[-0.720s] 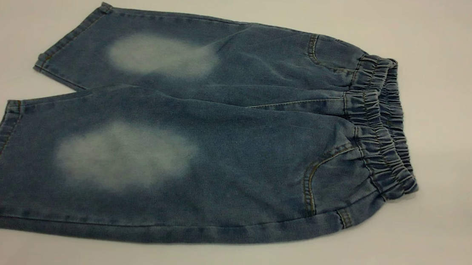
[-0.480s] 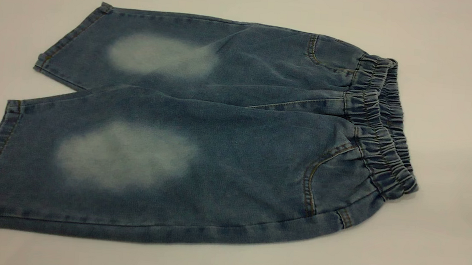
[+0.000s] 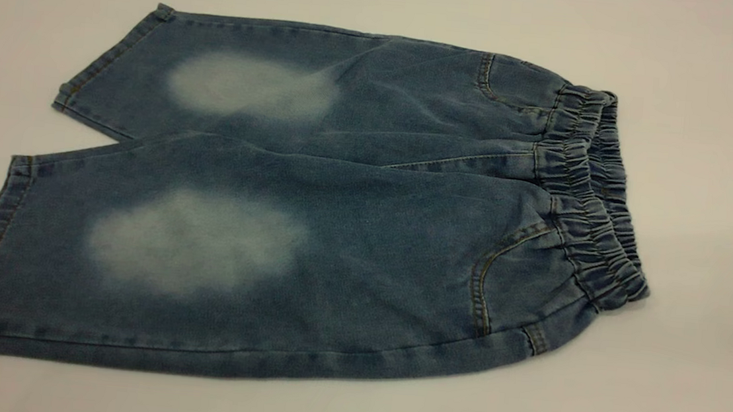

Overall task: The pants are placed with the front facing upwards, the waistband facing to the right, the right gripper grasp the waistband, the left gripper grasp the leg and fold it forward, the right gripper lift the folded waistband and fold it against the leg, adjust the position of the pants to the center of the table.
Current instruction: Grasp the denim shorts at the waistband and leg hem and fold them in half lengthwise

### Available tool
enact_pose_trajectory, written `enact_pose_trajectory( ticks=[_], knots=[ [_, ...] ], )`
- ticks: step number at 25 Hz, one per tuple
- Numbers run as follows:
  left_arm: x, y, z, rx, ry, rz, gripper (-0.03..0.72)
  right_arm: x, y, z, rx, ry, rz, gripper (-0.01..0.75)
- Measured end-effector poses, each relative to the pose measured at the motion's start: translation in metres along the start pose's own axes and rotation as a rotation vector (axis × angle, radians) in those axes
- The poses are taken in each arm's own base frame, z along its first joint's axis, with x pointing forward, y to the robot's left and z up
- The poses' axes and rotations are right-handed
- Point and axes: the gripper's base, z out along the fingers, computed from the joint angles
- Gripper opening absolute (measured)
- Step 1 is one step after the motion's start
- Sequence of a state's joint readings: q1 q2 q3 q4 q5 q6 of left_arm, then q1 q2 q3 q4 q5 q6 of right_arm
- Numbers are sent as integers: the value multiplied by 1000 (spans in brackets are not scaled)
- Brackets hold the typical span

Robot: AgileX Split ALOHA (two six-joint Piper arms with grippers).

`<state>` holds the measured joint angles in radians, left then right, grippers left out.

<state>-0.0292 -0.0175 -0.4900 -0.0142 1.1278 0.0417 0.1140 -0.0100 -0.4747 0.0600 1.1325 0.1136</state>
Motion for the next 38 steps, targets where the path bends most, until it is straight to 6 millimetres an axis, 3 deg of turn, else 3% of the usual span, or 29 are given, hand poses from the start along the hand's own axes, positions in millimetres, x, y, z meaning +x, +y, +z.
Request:
enact_pose_trajectory(
  ticks=[33,38],
  knots=[
    [0,0,0,0,0,1,389,0,-1,0,9,-2,1,379],
    [-11,-2,-2,25,-27,-12,389,-13,2,8,-5,30,48,379]
  ],
)
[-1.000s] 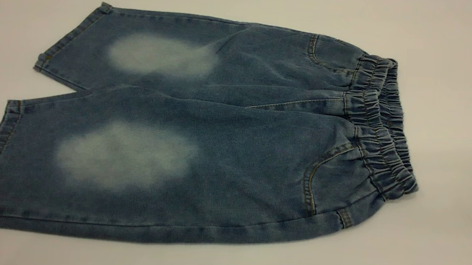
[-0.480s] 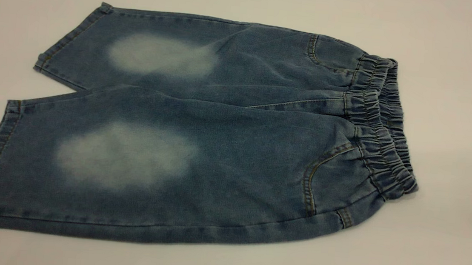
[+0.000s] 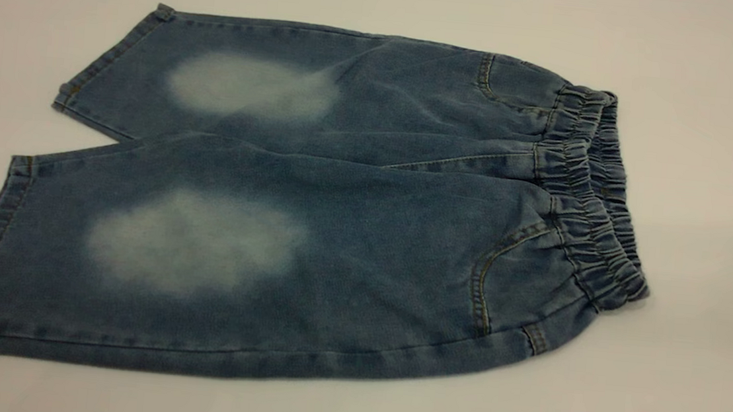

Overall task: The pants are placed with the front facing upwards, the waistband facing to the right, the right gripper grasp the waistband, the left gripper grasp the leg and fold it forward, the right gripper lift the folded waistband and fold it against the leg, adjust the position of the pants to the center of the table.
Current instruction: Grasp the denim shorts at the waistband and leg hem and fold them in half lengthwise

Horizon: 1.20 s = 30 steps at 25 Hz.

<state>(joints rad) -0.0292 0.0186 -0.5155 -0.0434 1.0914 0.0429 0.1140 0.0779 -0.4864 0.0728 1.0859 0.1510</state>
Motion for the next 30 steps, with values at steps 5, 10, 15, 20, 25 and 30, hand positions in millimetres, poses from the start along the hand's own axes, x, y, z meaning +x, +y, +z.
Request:
enact_pose_trajectory(
  ticks=[5,10,15,20,25,30],
  knots=[
    [-30,1,24,8,86,-9,389,-27,7,31,-27,101,29,387],
    [-60,3,65,24,228,84,389,-42,14,75,-76,267,-5,454],
    [-80,4,106,58,343,141,422,-45,20,117,-131,414,92,501],
    [-81,5,148,78,455,139,471,-44,25,161,-185,496,178,502],
    [-74,-1,181,166,531,118,475,-35,23,204,-190,549,235,502],
    [-70,-11,203,290,539,97,475,-17,19,242,-176,626,313,502]
  ],
)
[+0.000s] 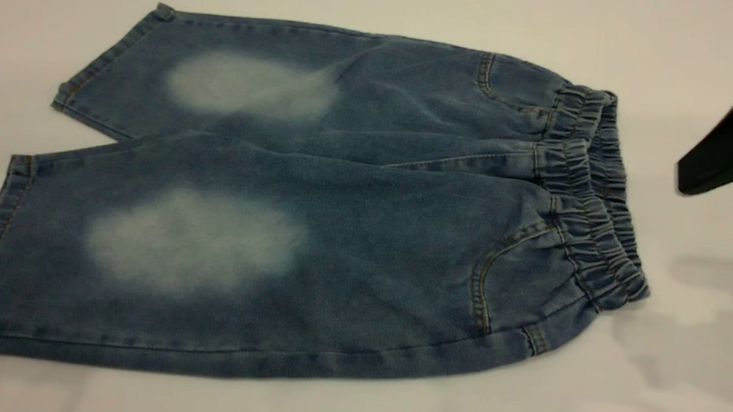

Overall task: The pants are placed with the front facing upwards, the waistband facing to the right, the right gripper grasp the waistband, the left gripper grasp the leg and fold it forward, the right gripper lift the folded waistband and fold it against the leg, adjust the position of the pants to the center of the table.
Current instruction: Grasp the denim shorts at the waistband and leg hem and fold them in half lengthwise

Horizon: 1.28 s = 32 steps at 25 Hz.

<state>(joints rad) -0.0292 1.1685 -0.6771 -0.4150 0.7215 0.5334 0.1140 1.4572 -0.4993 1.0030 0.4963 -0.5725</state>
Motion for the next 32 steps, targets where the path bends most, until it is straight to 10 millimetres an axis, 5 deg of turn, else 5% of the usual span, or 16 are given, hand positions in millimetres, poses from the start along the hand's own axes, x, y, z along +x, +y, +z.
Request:
enact_pose_trajectory(
  ticks=[15,21,32],
  knots=[
    [-6,1,21,70,9,-16,475,2,-38,81,-19,146,95,502],
    [-6,1,21,72,9,-17,475,-3,-55,94,-48,170,118,502],
    [-6,1,21,72,8,-17,475,-12,-56,109,-93,186,89,502]
  ],
)
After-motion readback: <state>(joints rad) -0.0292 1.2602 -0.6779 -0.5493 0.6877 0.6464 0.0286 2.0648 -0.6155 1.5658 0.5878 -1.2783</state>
